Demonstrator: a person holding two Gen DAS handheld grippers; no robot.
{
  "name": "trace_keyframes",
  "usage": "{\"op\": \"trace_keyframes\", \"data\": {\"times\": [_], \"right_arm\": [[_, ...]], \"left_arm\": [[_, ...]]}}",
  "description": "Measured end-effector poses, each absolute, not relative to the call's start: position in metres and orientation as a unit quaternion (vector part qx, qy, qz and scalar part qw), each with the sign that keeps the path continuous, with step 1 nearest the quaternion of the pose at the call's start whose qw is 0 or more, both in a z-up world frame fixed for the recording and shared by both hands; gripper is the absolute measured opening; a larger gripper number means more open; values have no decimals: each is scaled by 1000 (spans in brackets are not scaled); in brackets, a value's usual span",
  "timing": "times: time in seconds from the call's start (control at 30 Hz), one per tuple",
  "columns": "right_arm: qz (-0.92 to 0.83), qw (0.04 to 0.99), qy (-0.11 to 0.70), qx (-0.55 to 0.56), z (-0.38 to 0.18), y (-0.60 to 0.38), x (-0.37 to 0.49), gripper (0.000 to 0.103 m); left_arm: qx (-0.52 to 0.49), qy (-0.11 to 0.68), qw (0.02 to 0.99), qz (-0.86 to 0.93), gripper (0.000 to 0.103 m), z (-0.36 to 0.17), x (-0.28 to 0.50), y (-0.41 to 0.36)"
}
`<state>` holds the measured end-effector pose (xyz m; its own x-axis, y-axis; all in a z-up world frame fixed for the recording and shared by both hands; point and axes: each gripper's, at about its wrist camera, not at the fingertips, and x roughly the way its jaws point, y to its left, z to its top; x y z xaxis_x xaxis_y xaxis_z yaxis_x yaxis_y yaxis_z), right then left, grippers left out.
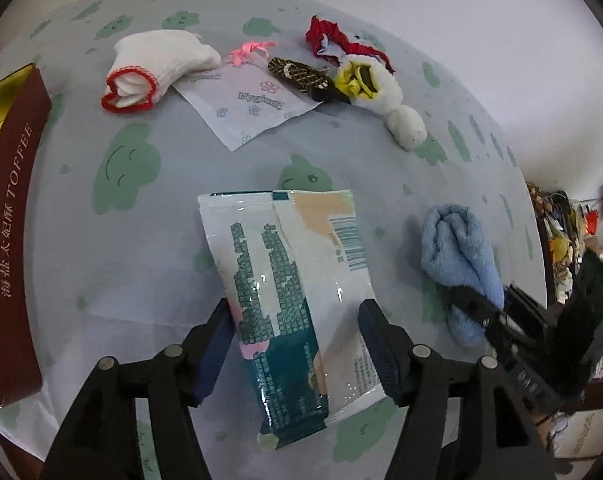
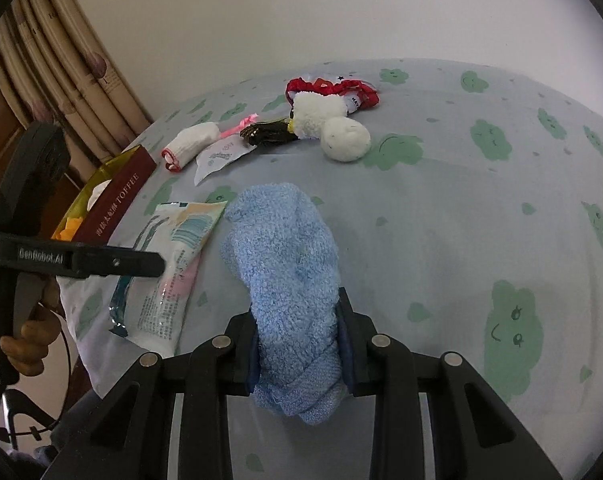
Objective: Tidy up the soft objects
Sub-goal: 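Carry the wet-wipes packet to the gold tin and release it with the left tool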
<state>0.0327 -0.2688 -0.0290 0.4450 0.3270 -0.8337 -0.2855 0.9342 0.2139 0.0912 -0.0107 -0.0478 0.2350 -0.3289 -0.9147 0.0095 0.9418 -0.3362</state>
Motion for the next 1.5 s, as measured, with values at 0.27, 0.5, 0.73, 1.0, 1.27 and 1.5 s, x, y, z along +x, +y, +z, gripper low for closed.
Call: {"op": "trace_keyframes", "data": {"times": [0.27,0.5,0.73,1.0,1.27,1.5], "right_arm": [[189,845,496,57,-35,-277,33,29],[193,843,496,75,-37,-283,34,29],[193,843,495,80,-38,-284,34,32],[187,847,493,74,-39,-282,35,33],[180,852,489,49,-38,-277,33,33],[173,856,486,30,-39,-272,32,34]], "left_arm": [[-85,637,762,-77,82,-54,110,-43],[-16,632,772,-63,86,-60,108,-64],[-62,597,796,-77,58,-44,93,-30],[-74,546,831,-75,55,-12,60,-8],[-81,500,860,-68,55,29,28,4],[-78,478,875,-21,55,57,17,57]]}}
